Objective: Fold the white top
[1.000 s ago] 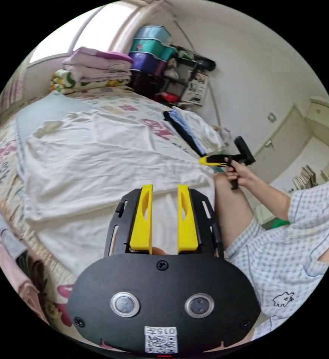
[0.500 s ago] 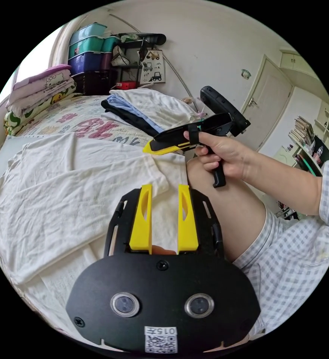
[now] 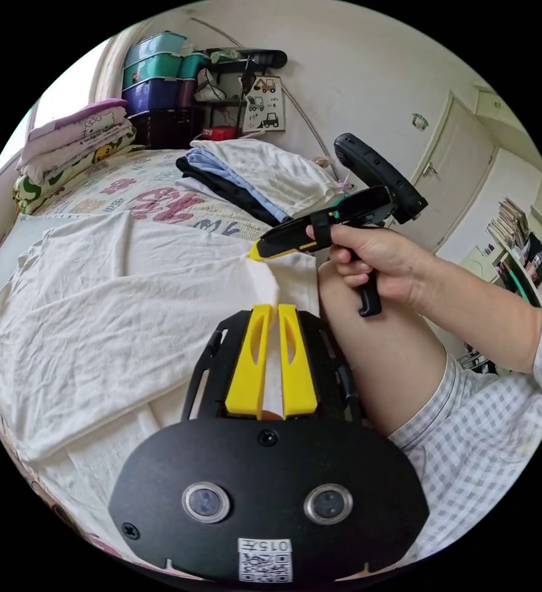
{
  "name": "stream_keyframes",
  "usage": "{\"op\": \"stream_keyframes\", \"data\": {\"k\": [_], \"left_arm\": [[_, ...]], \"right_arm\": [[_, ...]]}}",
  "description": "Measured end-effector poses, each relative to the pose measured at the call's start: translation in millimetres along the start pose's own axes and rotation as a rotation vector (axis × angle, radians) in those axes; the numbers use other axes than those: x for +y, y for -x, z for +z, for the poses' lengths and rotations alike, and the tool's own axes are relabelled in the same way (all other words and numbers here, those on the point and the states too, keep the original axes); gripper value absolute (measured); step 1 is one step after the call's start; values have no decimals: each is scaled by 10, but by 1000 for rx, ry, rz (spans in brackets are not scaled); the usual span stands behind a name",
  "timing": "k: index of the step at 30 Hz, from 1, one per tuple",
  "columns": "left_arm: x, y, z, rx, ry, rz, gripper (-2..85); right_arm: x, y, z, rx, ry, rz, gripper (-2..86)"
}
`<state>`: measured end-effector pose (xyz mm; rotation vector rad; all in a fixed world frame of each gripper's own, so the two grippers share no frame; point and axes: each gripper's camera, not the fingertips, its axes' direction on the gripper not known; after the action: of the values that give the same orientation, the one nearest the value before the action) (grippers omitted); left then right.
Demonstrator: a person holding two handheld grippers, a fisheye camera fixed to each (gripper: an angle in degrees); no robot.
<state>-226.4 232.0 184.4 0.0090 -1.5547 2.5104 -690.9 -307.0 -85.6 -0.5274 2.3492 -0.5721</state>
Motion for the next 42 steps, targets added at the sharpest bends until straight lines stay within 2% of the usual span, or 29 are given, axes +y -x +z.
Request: {"op": "stream_keyframes", "data": {"k": [7, 16, 19, 24, 28, 31, 35, 38, 42], "left_arm": [[50, 89, 173, 47, 125, -6, 32], [423, 337, -16, 137, 90, -65, 35], [657, 451, -322, 142, -32, -96, 29], [1119, 915, -1293, -3, -244, -218, 63], [1692, 1622, -2141, -245, -345, -420, 72], [2041, 2193, -2579, -327, -339, -593, 79], [2115, 2967, -2863, -411, -296, -700, 84], [1960, 3424, -2866, -541, -223, -709, 83], [1750, 3977, -2726, -570, -172, -710, 91]], "right_arm": [[-41, 9, 81, 27, 7, 10, 3], [-11, -19, 124, 7, 2, 22, 18], [23, -61, 104, -17, -6, 36, 42], [103, -115, -114, -72, -58, -17, 78], [-133, 98, -249, -132, -118, -154, 83], [-568, 415, -205, -148, -139, -266, 87], [-1238, 1028, 210, -135, -117, -440, 105], [-1653, 1435, 625, -170, -110, -530, 117], [-2120, 1872, 1132, -136, -108, -575, 131]]}}
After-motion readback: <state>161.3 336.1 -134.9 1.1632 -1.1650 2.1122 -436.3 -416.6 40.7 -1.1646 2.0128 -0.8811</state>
